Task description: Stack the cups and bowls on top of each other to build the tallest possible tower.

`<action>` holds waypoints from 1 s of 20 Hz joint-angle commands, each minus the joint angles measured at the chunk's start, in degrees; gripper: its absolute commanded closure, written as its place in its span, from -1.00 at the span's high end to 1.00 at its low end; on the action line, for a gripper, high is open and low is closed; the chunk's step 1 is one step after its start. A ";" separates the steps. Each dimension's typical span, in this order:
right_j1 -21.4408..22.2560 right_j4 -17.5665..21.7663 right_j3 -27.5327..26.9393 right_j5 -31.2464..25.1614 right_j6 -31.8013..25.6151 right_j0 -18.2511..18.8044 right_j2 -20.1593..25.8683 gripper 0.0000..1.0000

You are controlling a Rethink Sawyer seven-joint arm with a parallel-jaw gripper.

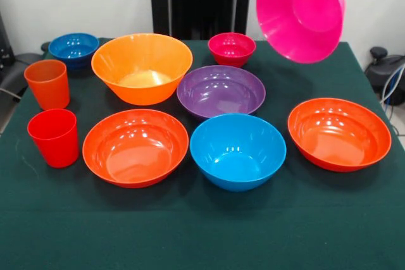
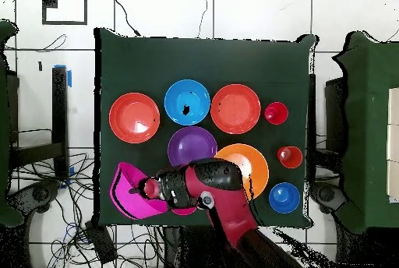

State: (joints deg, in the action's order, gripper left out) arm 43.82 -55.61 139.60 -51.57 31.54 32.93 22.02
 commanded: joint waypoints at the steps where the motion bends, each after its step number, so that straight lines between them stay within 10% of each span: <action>1: -4.95 -2.17 2.01 -4.09 2.68 -1.53 4.64 -1.00; 6: -8.44 10.10 -5.28 -7.19 10.91 -0.28 3.62 -1.00; 20: -15.00 22.26 -18.39 -19.89 22.18 -2.15 2.85 -1.00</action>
State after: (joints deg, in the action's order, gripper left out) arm 33.30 -36.37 130.34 -64.63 36.58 32.53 22.52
